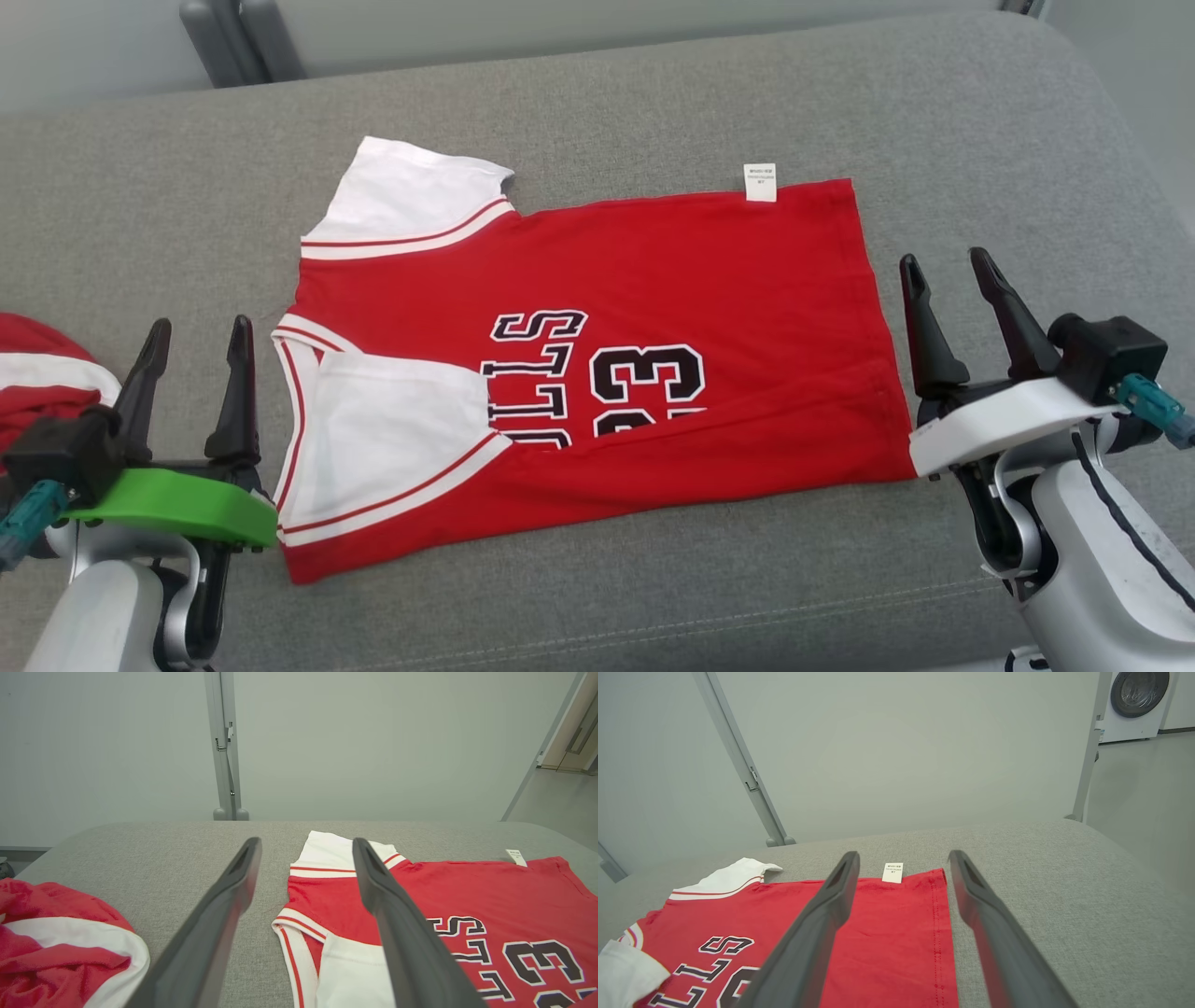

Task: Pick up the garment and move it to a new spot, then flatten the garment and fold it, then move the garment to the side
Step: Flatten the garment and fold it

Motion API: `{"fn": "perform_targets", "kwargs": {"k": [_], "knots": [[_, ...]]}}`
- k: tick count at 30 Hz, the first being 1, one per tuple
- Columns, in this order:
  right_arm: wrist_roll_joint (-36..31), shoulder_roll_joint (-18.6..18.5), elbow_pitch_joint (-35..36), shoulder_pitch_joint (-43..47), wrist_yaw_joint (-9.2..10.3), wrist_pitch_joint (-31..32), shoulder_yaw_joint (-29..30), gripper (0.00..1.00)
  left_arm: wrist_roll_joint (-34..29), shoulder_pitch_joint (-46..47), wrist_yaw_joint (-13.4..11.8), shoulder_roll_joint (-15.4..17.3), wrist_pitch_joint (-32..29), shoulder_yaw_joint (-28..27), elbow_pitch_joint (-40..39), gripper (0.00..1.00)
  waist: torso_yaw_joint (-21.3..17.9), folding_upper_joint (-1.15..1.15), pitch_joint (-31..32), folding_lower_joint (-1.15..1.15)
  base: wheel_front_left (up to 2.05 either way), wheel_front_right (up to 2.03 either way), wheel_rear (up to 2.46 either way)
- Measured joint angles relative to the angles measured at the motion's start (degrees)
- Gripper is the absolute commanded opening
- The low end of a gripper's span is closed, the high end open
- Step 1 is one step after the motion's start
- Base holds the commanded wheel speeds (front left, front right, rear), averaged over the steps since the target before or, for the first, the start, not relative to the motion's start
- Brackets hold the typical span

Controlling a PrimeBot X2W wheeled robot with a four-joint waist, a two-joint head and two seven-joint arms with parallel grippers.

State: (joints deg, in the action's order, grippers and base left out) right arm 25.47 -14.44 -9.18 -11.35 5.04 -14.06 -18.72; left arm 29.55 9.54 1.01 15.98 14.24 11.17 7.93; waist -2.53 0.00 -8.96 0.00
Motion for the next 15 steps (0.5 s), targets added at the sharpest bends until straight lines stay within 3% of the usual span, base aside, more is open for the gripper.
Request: {"fn": "perform_targets", "kwargs": {"k": [15], "knots": [[2.4,1.2,-3.9,-9.2,-0.44,3.2,1.5,1.0,0.0,11.8,4.2,3.8,-5.1,2.2,0.1,1.0,-0.1,0.0,-8.7,0.0,0.0,0.0,0.0]]}}
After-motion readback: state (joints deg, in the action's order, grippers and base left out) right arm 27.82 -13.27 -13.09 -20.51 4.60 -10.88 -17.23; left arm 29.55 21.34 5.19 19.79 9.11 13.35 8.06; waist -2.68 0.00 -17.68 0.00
